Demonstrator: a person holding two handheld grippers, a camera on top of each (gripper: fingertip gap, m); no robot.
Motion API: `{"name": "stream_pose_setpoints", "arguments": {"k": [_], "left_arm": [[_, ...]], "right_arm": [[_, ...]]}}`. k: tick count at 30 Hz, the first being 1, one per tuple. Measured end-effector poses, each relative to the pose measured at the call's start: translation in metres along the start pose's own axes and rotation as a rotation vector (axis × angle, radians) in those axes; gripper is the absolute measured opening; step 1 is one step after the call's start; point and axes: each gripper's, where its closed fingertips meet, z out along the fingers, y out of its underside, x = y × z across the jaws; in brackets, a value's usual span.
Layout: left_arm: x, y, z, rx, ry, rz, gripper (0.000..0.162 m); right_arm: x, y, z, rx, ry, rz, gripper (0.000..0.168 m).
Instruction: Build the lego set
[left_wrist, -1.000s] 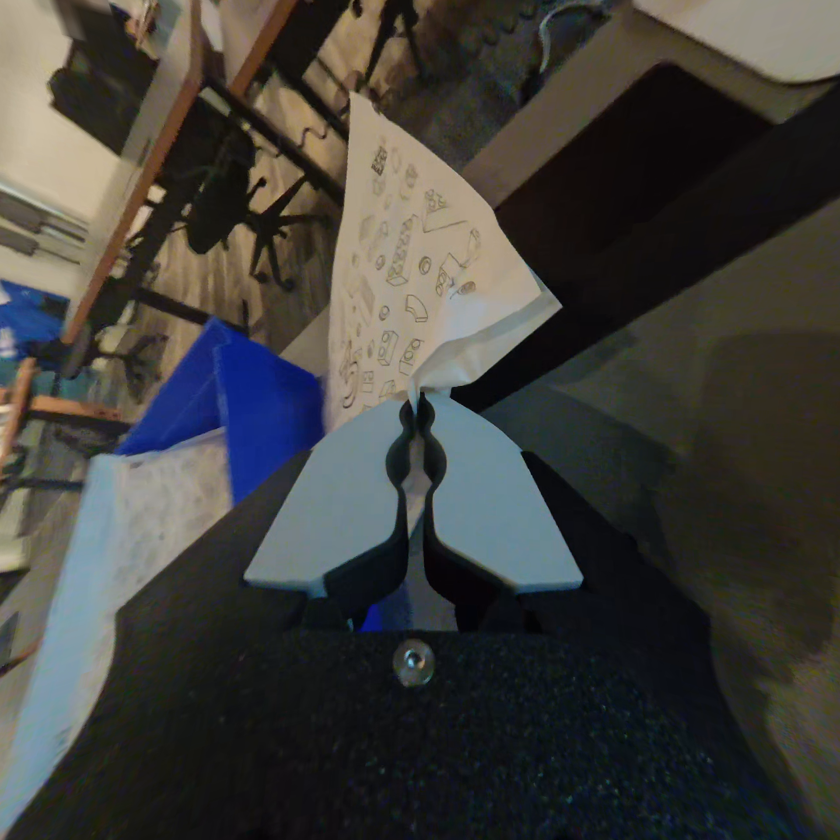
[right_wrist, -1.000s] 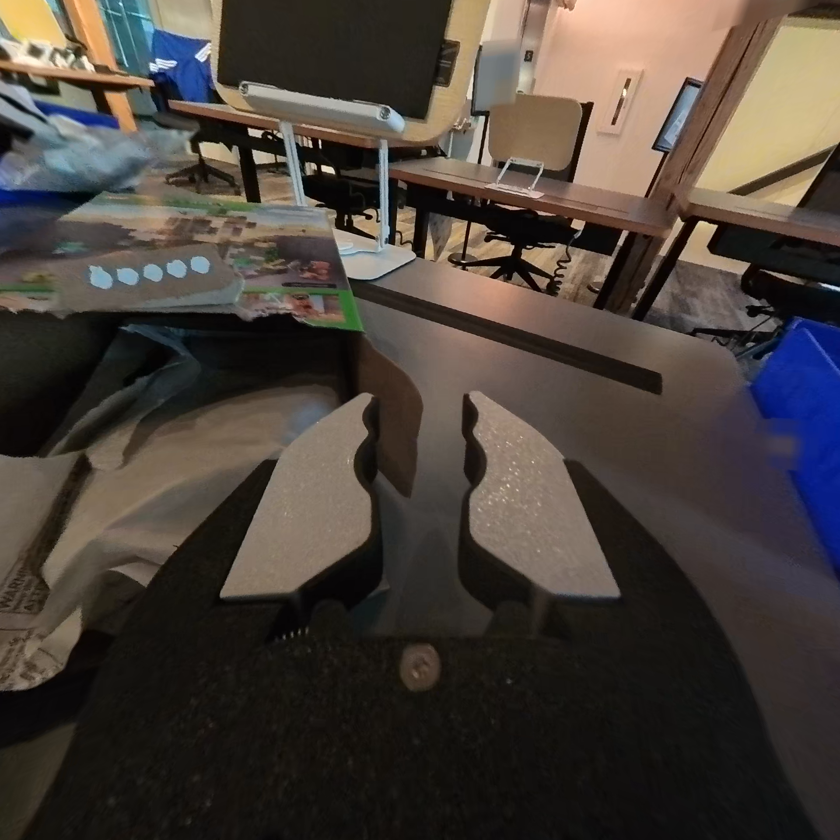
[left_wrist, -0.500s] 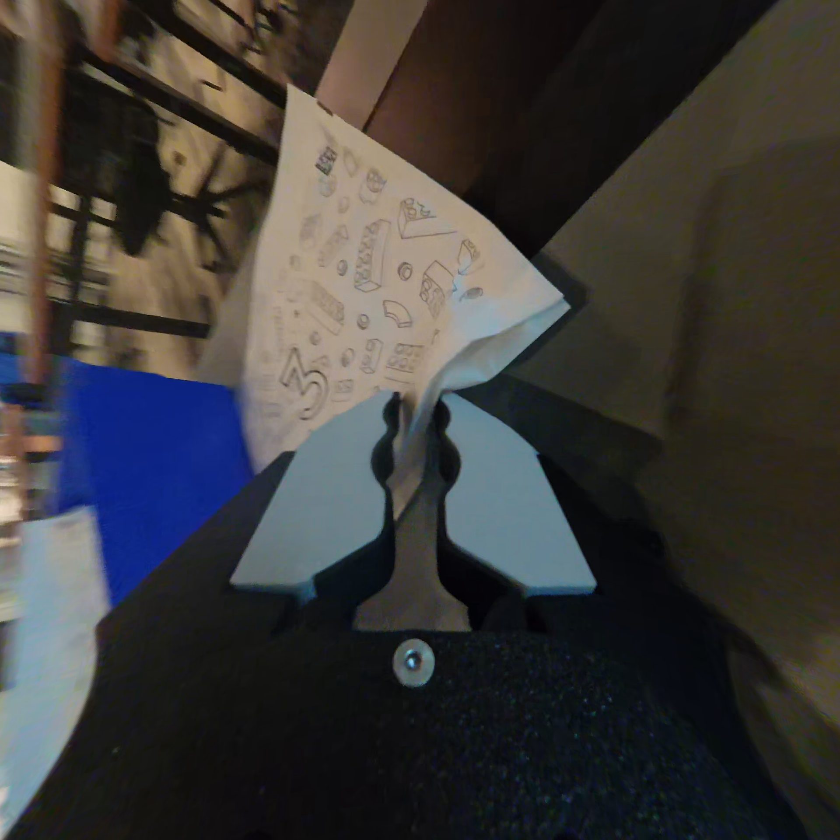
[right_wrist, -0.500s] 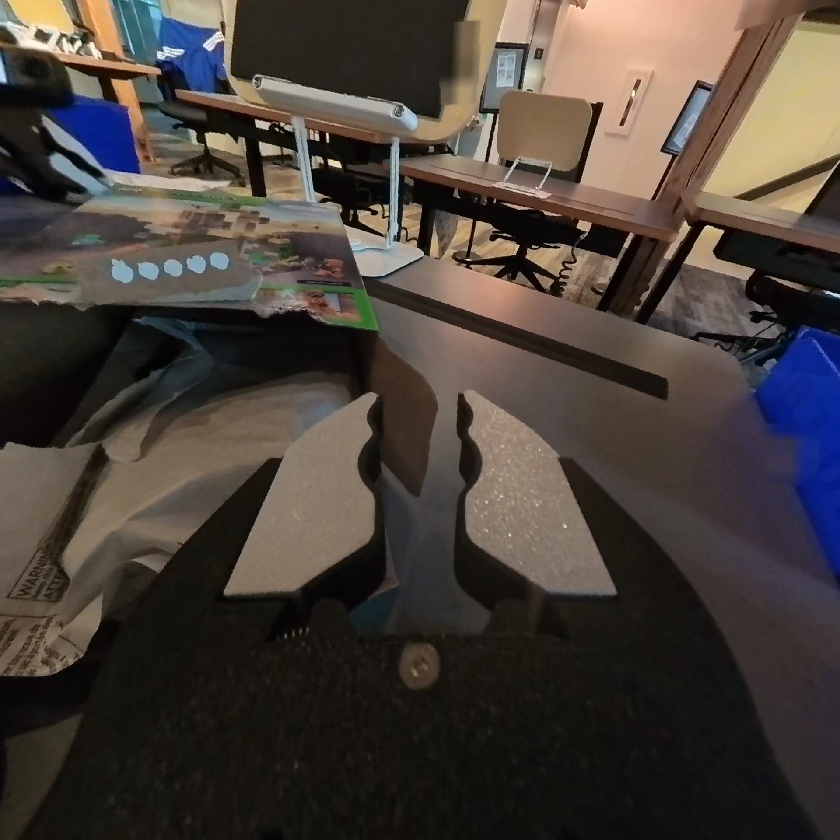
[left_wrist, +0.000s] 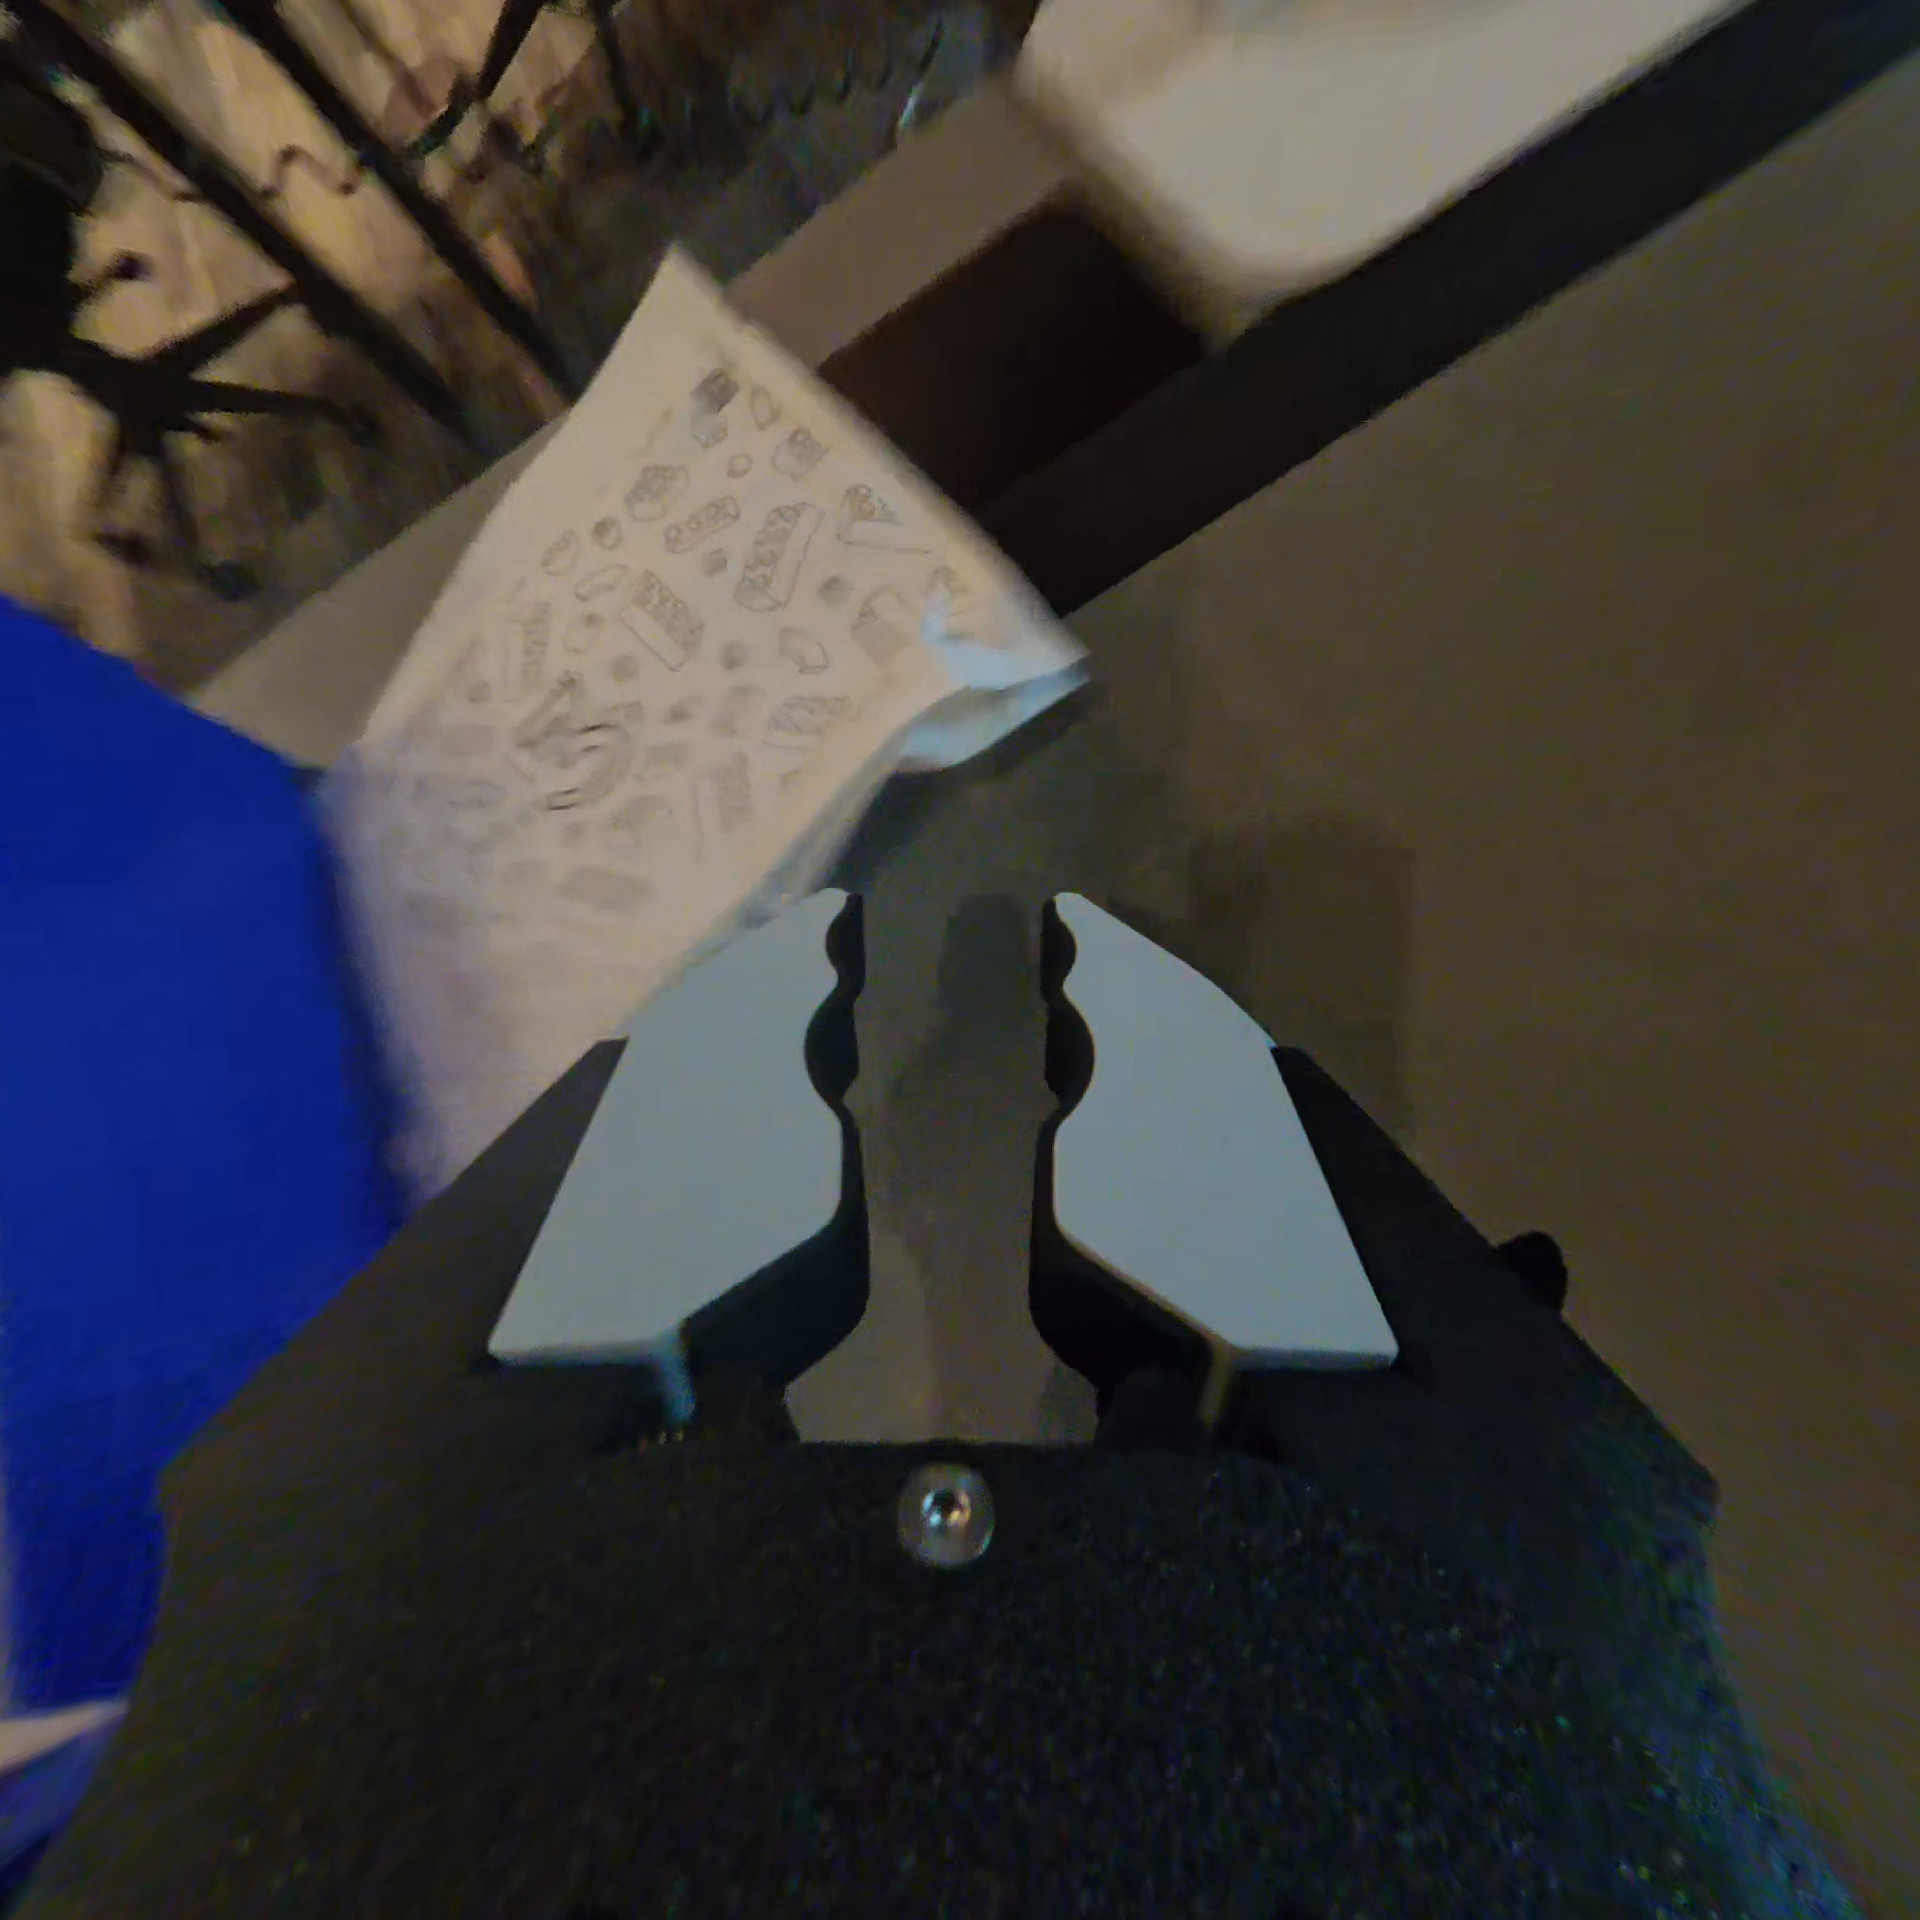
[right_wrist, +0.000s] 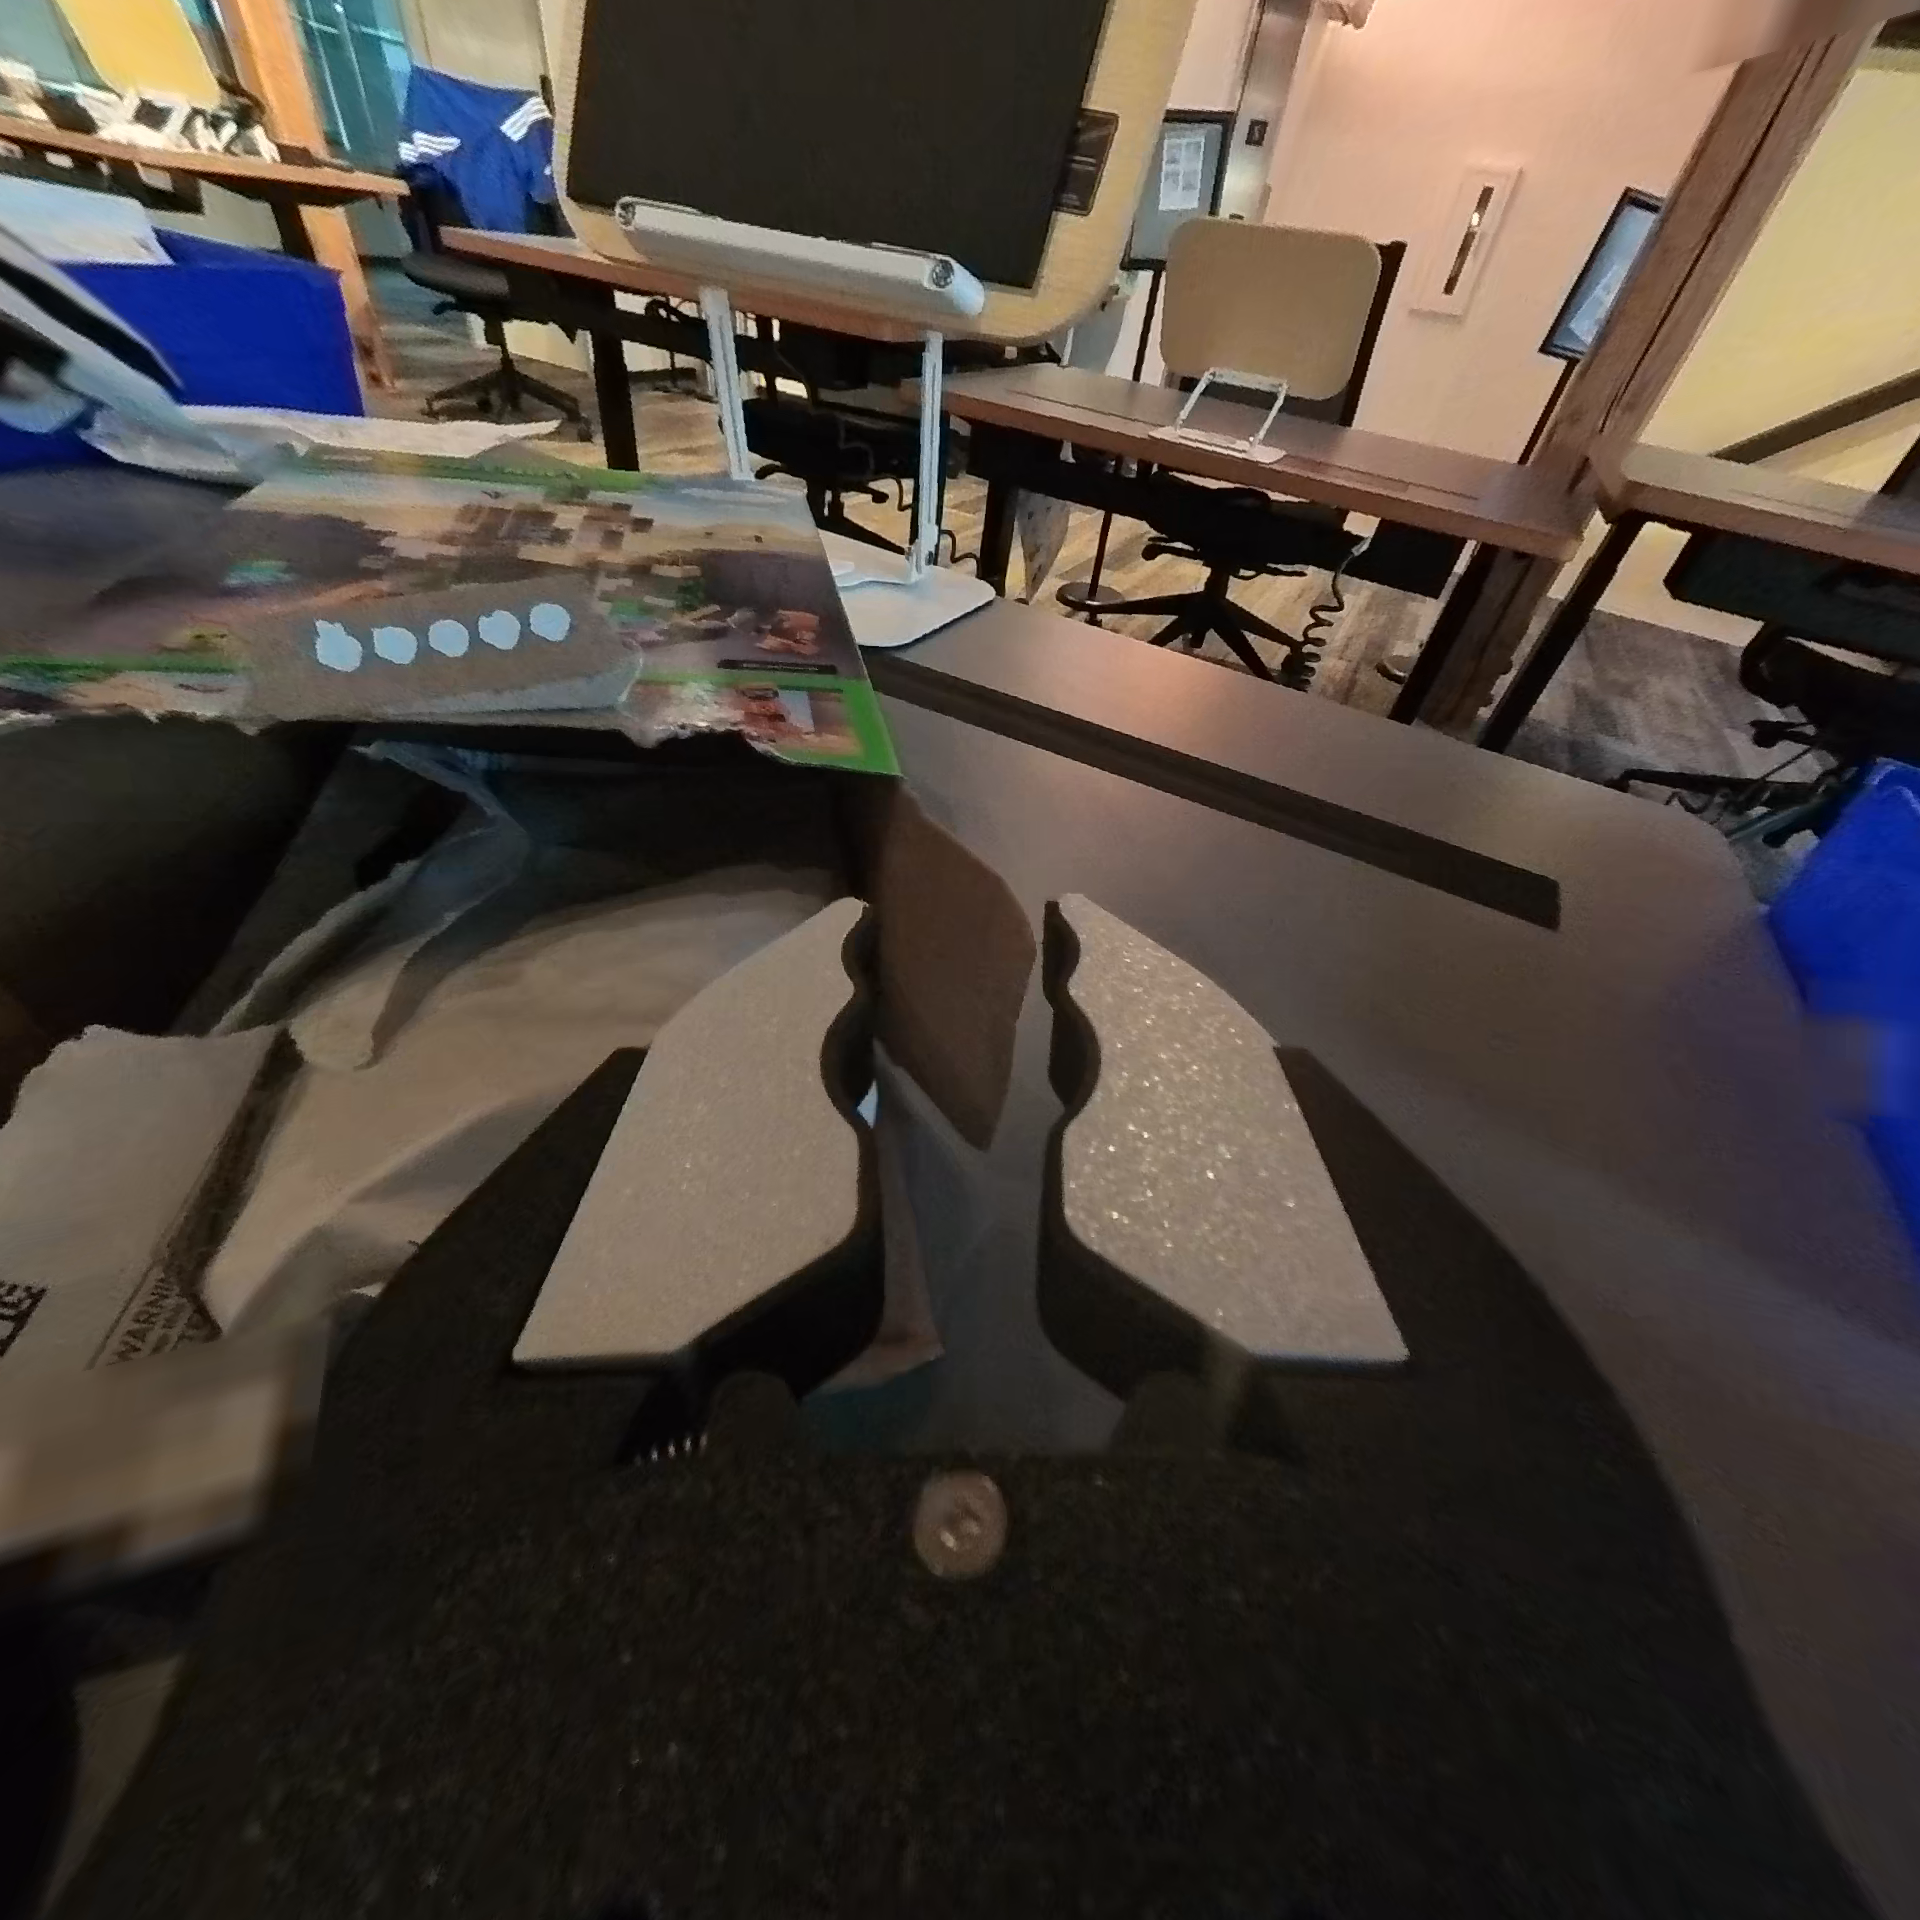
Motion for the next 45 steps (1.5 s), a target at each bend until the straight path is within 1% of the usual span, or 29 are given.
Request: {"name": "stream_pose_setpoints", "arguments": {"k": [3,5,7,8,10,12,14,16,18,20,22,25,27,30,32,34,37,39,41,43,44,45], "left_arm": [[0.053,-0.031,-0.034,0.185,0.145,-0.126,0.027],[0.092,-0.049,-0.063,0.295,0.192,-0.115,0.021],[0.133,-0.062,-0.092,0.394,0.239,-0.073,0.018],[0.153,-0.067,-0.106,0.437,0.265,-0.058,0.014],[0.186,-0.073,-0.130,0.498,0.304,-0.035,0.008],[0.212,-0.074,-0.150,0.547,0.342,-0.049,0.002],[0.232,-0.073,-0.166,0.573,0.382,-0.082,0.002],[0.249,-0.066,-0.178,0.579,0.405,-0.103,0.001],[0.264,-0.058,-0.189,0.580,0.435,-0.103,0.001],[0.271,-0.050,-0.198,0.592,0.441,-0.129,0.001],[0.281,-0.042,-0.206,0.591,0.483,-0.170,0.000],[0.287,-0.033,-0.206,0.590,0.447,-0.216,0.000],[0.290,-0.030,-0.203,0.591,0.424,-0.253,0.000],[0.291,-0.027,-0.198,0.607,0.378,-0.268,0.000],[0.294,-0.025,-0.196,0.605,0.384,-0.263,0.000],[0.296,-0.025,-0.198,0.610,0.398,-0.261,0.000],[0.298,-0.024,-0.200,0.615,0.409,-0.250,0.001],[0.300,-0.023,-0.203,0.623,0.414,-0.242,0.000],[0.301,-0.022,-0.206,0.633,0.419,-0.237,0.000],[0.302,-0.021,-0.209,0.637,0.419,-0.234,0.000],[0.301,-0.020,-0.211,0.641,0.416,-0.230,0.000],[0.300,-0.019,-0.212,0.643,0.413,-0.229,0.000]], "right_arm": [[-0.001,-0.001,-0.001,0.007,-0.014,0.033,0.030],[-0.002,-0.002,-0.001,0.016,-0.029,0.053,0.028],[-0.003,-0.004,-0.002,0.023,-0.040,0.057,0.026],[-0.004,-0.004,-0.002,0.023,-0.045,0.058,0.025],[-0.005,-0.006,-0.004,0.031,-0.053,0.058,0.022],[-0.009,-0.010,-0.007,0.048,-0.067,0.062,0.013],[-0.017,-0.015,-0.012,0.067,-0.103,0.069,0.000],[-0.027,-0.019,-0.017,0.073,-0.140,0.062,0.000],[-0.041,-0.018,-0.023,0.048,-0.178,0.010,0.000],[-0.058,-0.010,-0.031,-0.026,-0.229,-0.069,0.001],[-0.074,-0.002,-0.041,-0.092,-0.251,-0.165,0.008],[-0.096,0.007,-0.054,-0.176,-0.230,-0.348,0.019],[-0.115,0.013,-0.061,-0.222,-0.240,-0.373,0.028],[-0.138,0.023,-0.066,-0.299,-0.251,-0.345,0.049],[-0.150,0.028,-0.067,-0.317,-0.240,-0.399,0.053],[-0.153,0.036,-0.065,-0.328,-0.209,-0.509,0.053],[-0.145,0.053,-0.059,-0.384,-0.183,-0.675,0.050],[-0.144,0.055,-0.054,-0.374,-0.198,-0.740,0.043],[-0.143,0.062,-0.048,-0.388,-0.224,-0.752,0.026],[-0.138,0.059,-0.045,-0.395,-0.191,-0.792,0.013],[-0.136,0.055,-0.046,-0.389,-0.175,-0.829,0.000],[-0.135,0.052,-0.047,-0.387,-0.174,-0.834,0.000]]}}
